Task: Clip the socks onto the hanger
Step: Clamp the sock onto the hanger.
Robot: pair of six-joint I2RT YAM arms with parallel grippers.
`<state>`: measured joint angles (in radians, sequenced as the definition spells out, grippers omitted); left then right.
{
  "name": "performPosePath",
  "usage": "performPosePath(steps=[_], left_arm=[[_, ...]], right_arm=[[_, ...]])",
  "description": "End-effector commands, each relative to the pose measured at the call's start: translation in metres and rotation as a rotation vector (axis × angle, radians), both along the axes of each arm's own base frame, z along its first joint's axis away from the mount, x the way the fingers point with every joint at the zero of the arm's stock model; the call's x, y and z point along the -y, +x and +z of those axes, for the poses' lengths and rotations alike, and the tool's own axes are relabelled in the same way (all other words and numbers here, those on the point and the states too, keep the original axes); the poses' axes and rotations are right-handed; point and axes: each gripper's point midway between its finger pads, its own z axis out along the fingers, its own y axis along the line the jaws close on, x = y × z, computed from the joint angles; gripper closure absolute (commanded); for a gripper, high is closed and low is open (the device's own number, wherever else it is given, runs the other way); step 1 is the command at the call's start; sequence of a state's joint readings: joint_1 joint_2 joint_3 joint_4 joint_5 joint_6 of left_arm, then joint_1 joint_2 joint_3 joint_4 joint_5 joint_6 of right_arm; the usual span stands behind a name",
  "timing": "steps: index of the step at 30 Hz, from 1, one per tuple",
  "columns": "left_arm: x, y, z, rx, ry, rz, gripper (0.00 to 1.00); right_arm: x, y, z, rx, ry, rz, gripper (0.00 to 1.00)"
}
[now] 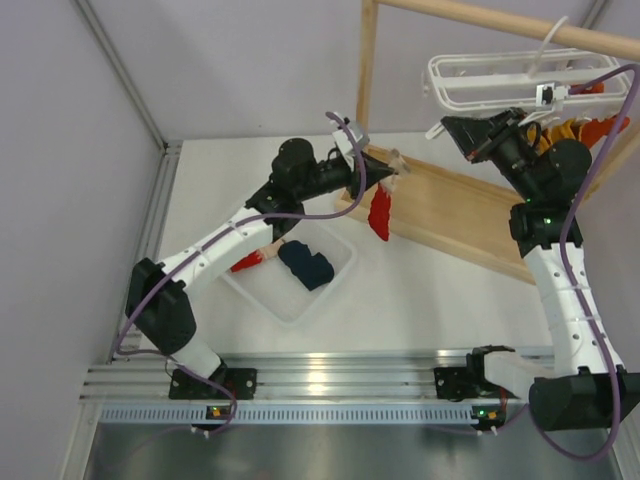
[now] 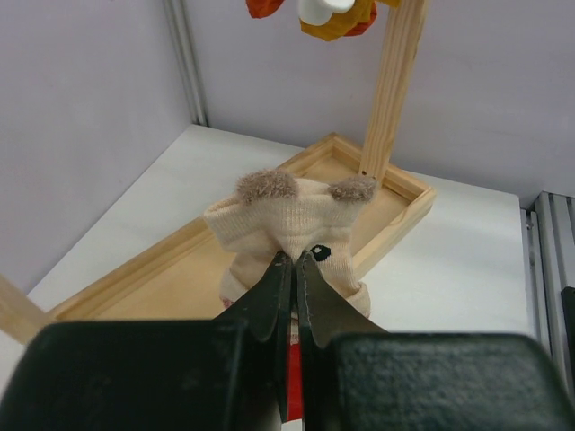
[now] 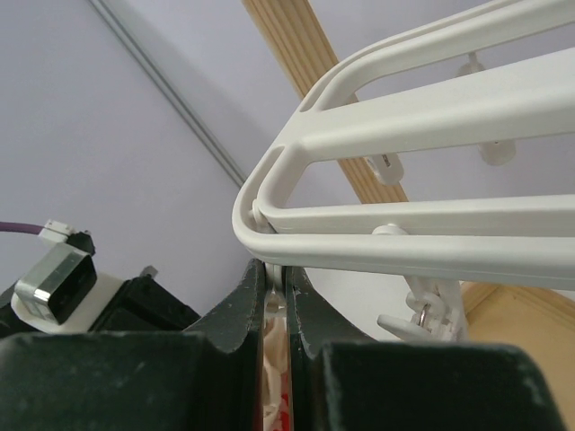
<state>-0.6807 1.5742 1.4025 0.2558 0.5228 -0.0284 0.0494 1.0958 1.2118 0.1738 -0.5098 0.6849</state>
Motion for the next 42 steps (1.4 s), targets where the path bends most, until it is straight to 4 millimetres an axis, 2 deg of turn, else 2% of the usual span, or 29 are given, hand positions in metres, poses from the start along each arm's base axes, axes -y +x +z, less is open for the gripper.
performPosePath(steps=[1,9,17,26,36,40,41,42], left_arm=[[0.014,-0.002,0.058,0.155,-0.146,-0.015,1.0],[0.039,0.001,0.064,0.192,-0.165,-0.025,1.0],[0.051,0.008,0.073,0.202,-0.18,-0.033,1.0],[0.057,0.01,0.079,0.205,-0.195,-0.04,1.0],[0.059,-0.002,0.094,0.237,-0.235,-0.069,1.0],[0.062,-0.006,0.1,0.256,-0.241,-0.082,1.0],[0.064,-0.007,0.099,0.258,-0.235,-0.085,1.0],[0.065,-0.007,0.099,0.26,-0.235,-0.083,0.99]], right_arm=[[-0.003,-0.008,0.03,0.094,0.012,0.026,1.0],[-0.006,-0.005,0.023,0.076,0.006,0.045,1.0],[-0.01,-0.005,0.018,0.077,-0.001,0.069,1.0],[-0.011,-0.007,0.015,0.082,-0.03,0.082,1.0],[-0.005,-0.003,0.008,0.081,-0.104,0.032,1.0],[-0.01,-0.007,0.007,0.087,-0.111,0.072,1.0],[-0.016,-0.009,0.007,0.081,-0.112,0.115,0.98],[-0.018,-0.011,0.008,0.08,-0.112,0.136,0.91]])
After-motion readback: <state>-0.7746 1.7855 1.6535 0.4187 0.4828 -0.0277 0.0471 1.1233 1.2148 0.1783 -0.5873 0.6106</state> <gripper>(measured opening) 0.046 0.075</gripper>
